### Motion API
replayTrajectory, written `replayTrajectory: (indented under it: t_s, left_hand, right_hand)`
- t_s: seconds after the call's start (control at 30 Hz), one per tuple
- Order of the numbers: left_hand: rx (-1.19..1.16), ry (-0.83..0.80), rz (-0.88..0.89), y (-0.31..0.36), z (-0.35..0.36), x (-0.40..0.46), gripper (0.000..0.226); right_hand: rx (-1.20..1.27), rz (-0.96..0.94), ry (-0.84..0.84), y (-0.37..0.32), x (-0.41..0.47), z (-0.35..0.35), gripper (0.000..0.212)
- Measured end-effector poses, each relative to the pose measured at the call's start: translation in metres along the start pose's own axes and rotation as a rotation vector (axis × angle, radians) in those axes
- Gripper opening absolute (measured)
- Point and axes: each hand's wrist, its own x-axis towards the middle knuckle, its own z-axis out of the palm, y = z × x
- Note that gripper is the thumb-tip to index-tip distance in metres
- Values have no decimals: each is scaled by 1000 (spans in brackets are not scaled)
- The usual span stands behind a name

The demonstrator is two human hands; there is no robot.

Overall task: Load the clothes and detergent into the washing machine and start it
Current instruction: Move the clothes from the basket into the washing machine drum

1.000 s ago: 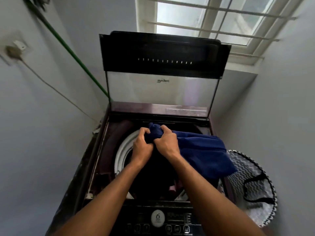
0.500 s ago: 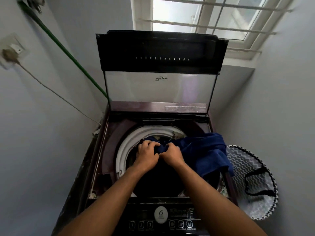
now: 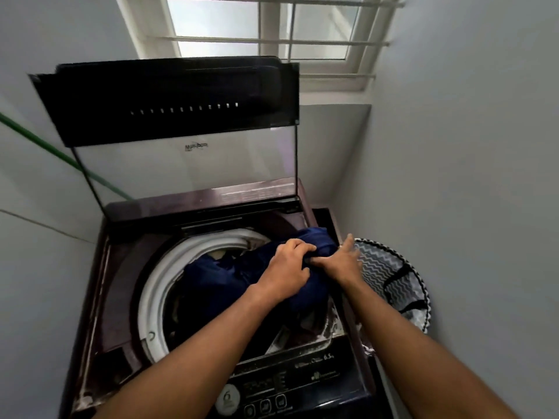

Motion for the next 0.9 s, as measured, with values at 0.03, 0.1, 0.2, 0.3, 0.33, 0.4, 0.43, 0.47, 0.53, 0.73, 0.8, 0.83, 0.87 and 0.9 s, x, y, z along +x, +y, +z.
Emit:
replayTrajectory:
  t_s: [0.03,0.1,0.2,0.3,0.33,0.4,0.43,0.47,0.53,0.73,0.8,0.83,0.87,0.9]
  left_hand:
    - [34,-23,-3,5,4,4,61]
    - [93,-55,2,11,11,15,72]
    - [136,-80,-12,13,16,25,89]
    - [178,-65,-25,10,19,28,99]
    - [186,-62,-31,9,19,29,101]
    - [185,-69,-47,7,18,29,105]
    - [175,-74,-57,7,17,29,106]
    - [168,-73,-64,6,16,28,106]
    - [207,-53,-73,7,14,26,104]
    - [130,151,-71,2,-3,16,86]
    - [-37,296,-71,-8,-14,10,77]
    - [-99,354,-85,-12,-20,5,72]
    - [-134,401,-106,-18,-27,0,67]
    - [-148,447,-124,-24,-36,-8,63]
  right_hand:
    - [75,11,-57,6,3,-1,138]
    - [167,-22,-98,12,10,5,139]
    - [249,-63,-143,9,18,13,128]
    - [295,-82,-201,9,23,14,122]
    - [286,-90,-216,9,22,12,117]
    - [195,-111,-213,6,16,7,99]
    - [144,-126,-181,4,13,6,91]
    - [103,-149,-126,1,8,5,83]
    - [30,-241,40,-2,0,7,61]
    - [-56,-627,335,-26,-31,9,17]
    - [-52,-737,367,-42,-43,16,19]
    - [-47,-771,373,-50,-48,21,21]
    - [-25,-793,359,-59,-55,27,23]
    - [17,-814,323,-68,-62,34,24]
